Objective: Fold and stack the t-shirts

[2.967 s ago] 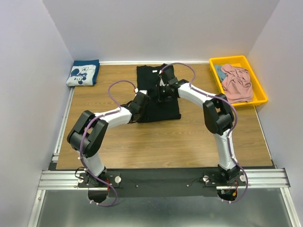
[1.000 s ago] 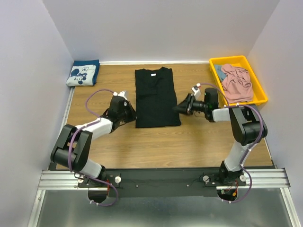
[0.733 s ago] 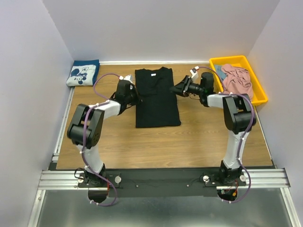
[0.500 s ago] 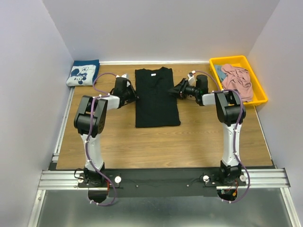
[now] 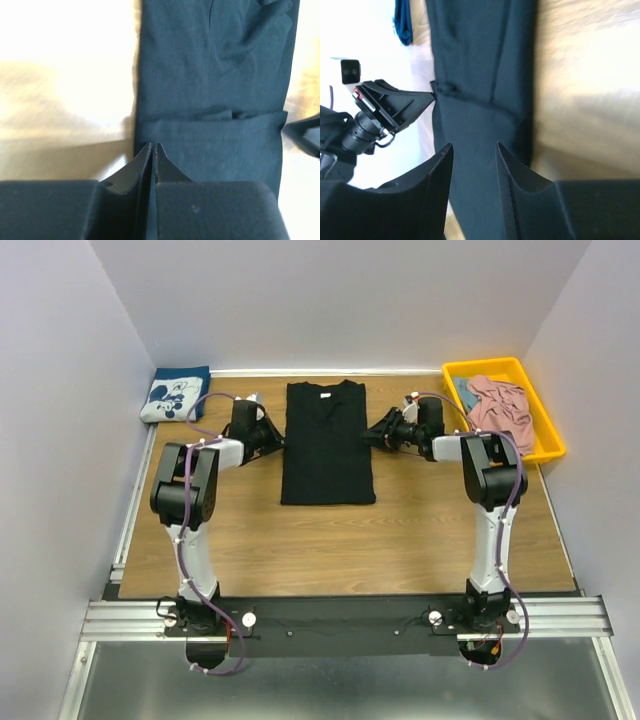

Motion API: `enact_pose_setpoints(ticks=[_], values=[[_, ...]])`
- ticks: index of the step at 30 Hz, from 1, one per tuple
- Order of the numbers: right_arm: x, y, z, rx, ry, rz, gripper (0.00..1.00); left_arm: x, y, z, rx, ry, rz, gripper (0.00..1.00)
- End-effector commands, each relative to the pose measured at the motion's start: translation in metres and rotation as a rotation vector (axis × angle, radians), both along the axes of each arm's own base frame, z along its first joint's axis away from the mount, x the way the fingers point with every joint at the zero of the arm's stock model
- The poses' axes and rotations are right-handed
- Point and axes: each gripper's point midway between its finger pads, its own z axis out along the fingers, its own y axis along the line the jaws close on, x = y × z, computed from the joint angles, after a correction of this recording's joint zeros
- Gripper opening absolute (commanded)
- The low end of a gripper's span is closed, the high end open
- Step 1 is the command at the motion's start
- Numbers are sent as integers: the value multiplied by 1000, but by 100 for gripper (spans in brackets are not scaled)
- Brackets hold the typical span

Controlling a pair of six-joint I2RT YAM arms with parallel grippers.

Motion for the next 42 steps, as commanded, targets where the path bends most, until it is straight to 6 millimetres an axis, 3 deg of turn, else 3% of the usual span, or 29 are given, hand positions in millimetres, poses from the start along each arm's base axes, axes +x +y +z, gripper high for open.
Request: enact_pose_setpoints(ticks=[1,2,3,4,5,6,7,9,10,14,15,21,22,23,26,28,29,32,33,35,42], values=[[-31,-11,17,-65,-5,25,47,-16,16,37,35,-52,22,14],[-42,-7,37,-39,-40,63,47,-19,18,56,42,-93,22,17],[-51,-5,42,-30,-41,84,47,-24,21,60,53,-95,26,18],[-73,-1,31,-31,-1,110,47,-35,23,57,65,-85,25,20],[-84,1,42,-17,-16,139,47,-39,26,61,78,-95,32,26],[-98,6,39,-16,-6,167,47,-45,29,75,91,-127,31,28],[-118,5,27,-16,36,184,47,-56,35,67,117,-109,43,30],[-142,7,22,-16,45,215,47,-70,40,77,139,-128,49,33],[-162,3,6,-22,100,220,47,-81,46,68,164,-113,54,36],[-193,-11,-19,-82,154,199,47,-111,57,68,215,-114,56,42],[-197,-13,-24,-100,155,196,47,-116,58,77,219,-143,54,43],[-201,-36,-31,-268,163,133,47,-145,71,82,287,-156,49,54],[-191,-40,-19,-301,117,104,48,-147,72,83,296,-158,53,57],[-195,-45,-16,-331,136,97,48,-148,72,85,301,-163,51,59],[-184,-55,8,-445,59,49,51,-153,72,91,322,-175,46,63],[-186,-56,17,-538,55,48,53,-156,71,93,330,-179,45,66],[-188,-65,14,-626,80,19,54,-158,66,92,331,-175,32,68],[-185,-63,19,-780,67,-12,56,-160,61,91,340,-168,20,73],[-197,-57,10,-832,99,18,56,-163,54,90,341,-164,0,74],[-196,-55,12,-926,95,-9,57,-165,48,87,367,-162,-8,78],[-192,-52,-2,-1045,131,-21,56,-168,33,85,410,-147,-27,85]])
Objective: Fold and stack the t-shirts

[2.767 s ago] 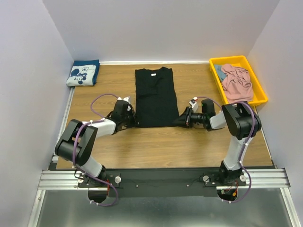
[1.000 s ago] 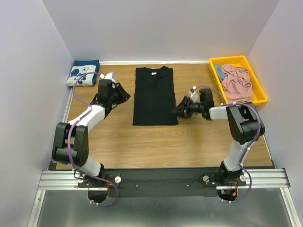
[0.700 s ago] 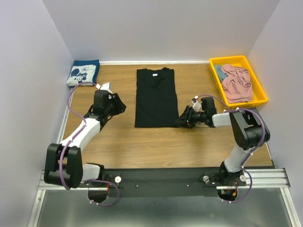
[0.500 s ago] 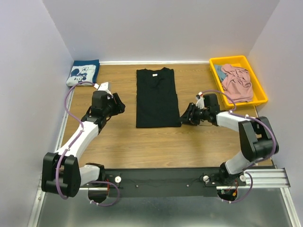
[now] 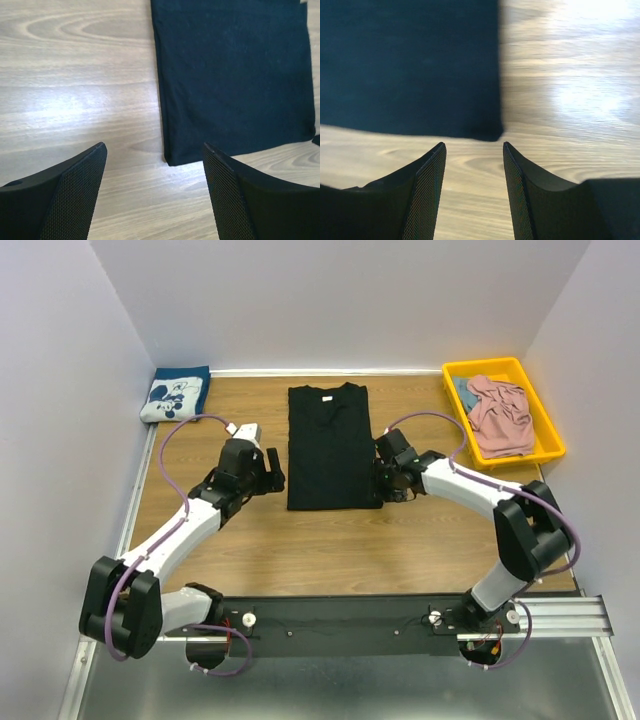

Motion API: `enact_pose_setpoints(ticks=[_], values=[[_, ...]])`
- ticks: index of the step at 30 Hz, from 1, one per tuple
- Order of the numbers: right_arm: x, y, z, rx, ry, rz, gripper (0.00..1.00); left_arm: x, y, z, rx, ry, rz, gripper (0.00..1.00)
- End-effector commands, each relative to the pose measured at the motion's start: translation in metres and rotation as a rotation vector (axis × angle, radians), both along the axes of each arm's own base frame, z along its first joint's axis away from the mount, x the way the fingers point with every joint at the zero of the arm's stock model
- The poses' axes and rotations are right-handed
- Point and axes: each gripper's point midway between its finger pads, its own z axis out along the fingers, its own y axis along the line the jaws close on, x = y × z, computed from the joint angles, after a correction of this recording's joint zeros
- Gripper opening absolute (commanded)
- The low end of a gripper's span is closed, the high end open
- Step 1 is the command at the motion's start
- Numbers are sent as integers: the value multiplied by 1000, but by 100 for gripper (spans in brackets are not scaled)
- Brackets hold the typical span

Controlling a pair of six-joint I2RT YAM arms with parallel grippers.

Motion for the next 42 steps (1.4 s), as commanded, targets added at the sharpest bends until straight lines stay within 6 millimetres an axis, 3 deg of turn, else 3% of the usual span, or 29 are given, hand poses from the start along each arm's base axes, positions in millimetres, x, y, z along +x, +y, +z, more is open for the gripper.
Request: enact_pose_setpoints(ticks=[1,12,22,30,39,42], values=[[4,-24,-8,-156,22,-75,56,3,0,1,53,4,22,85],[-8,-4,-39,-178,106,-6,54,-2,-14,-17,66,59,-3,85],[-39,-30,-82,-288,216,-25,48,-7,-20,-29,85,110,-21,85],[-35,-28,-71,-273,188,-13,45,-9,-25,-37,110,142,-35,85],[-34,-27,-72,-282,196,8,33,-16,-31,-61,169,240,-57,85],[-35,-27,-73,-285,200,15,25,-17,-33,-60,175,241,-59,84]])
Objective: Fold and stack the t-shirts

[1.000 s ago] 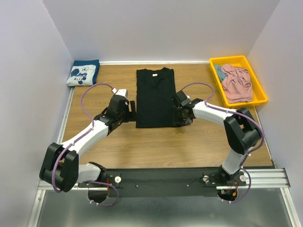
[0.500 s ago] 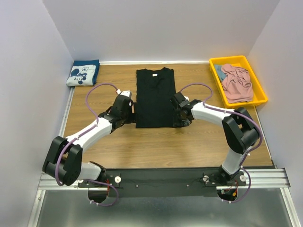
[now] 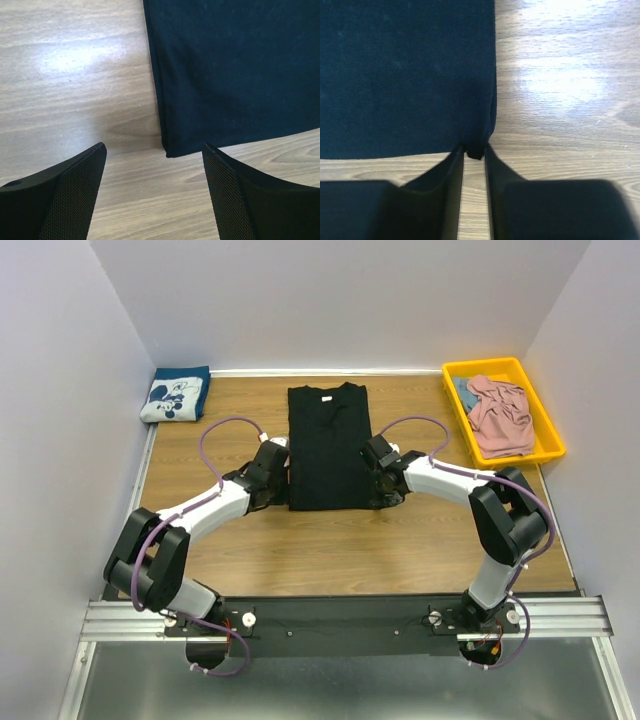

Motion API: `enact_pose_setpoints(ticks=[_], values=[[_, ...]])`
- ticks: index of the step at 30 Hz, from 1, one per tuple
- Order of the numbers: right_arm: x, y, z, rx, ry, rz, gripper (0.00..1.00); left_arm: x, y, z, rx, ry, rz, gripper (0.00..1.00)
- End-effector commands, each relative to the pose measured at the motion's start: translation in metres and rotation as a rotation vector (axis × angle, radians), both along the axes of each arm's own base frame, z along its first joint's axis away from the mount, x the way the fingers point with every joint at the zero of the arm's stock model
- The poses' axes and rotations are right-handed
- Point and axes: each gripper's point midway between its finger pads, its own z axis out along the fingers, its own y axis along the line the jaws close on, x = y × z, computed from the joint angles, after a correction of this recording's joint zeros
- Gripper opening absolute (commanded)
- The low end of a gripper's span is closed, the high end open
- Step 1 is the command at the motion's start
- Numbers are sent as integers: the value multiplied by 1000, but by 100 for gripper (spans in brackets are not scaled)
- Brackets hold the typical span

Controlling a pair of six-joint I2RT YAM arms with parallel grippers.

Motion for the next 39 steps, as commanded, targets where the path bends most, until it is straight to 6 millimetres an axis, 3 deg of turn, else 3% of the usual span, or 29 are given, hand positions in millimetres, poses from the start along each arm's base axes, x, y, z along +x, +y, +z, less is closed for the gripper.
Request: enact_pose_setpoints(ticks=[1,6,18,26,39], values=[[-29,-23,-33,-112,121,10,23,2,2,3,31,0,19,85],[-27,-23,-30,-118,117,16,1,2,2,-1,44,16,32,83],[-27,-19,-27,-119,112,35,1,0,-10,-13,82,80,-5,68],[-25,-18,-26,-122,105,43,1,-7,-13,-33,134,153,-35,56],[-26,-17,-24,-125,99,52,1,-23,-14,-53,203,235,-67,53]])
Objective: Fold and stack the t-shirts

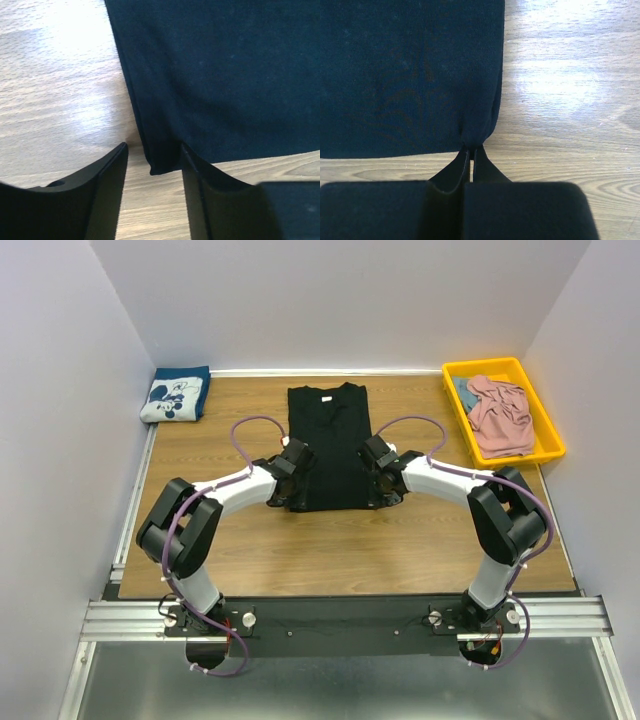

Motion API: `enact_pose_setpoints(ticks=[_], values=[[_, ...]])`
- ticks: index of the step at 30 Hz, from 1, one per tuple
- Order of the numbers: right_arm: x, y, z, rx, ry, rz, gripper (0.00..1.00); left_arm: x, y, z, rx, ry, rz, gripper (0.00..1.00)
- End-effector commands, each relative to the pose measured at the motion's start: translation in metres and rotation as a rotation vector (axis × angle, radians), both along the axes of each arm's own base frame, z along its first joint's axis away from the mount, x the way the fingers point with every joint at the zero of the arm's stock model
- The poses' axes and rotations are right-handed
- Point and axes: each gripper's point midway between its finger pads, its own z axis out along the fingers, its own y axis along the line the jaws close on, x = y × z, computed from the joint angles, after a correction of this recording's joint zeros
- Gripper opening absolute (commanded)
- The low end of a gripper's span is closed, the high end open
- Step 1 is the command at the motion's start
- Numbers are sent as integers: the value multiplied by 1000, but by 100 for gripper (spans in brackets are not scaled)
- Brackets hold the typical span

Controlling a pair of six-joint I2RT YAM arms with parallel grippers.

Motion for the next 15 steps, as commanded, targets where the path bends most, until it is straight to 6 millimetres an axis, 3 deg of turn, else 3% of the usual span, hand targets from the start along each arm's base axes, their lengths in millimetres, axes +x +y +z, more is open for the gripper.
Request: enact_pose_setpoints(ticks=[1,7,11,12,15], values=[[-25,-20,-25,-116,99,21,1,-18,10,-17,79,76,-13,51],[-26,-21,-24,-118,96,23,1,-28,15,-23,103,104,-13,33],[-26,-20,-24,-120,94,30,1,-35,17,-28,111,122,-13,12],[-27,-19,-24,-121,94,36,1,-34,17,-28,111,121,-8,1],[-29,-17,-20,-111,92,63,1,-36,18,-25,107,120,-7,0]])
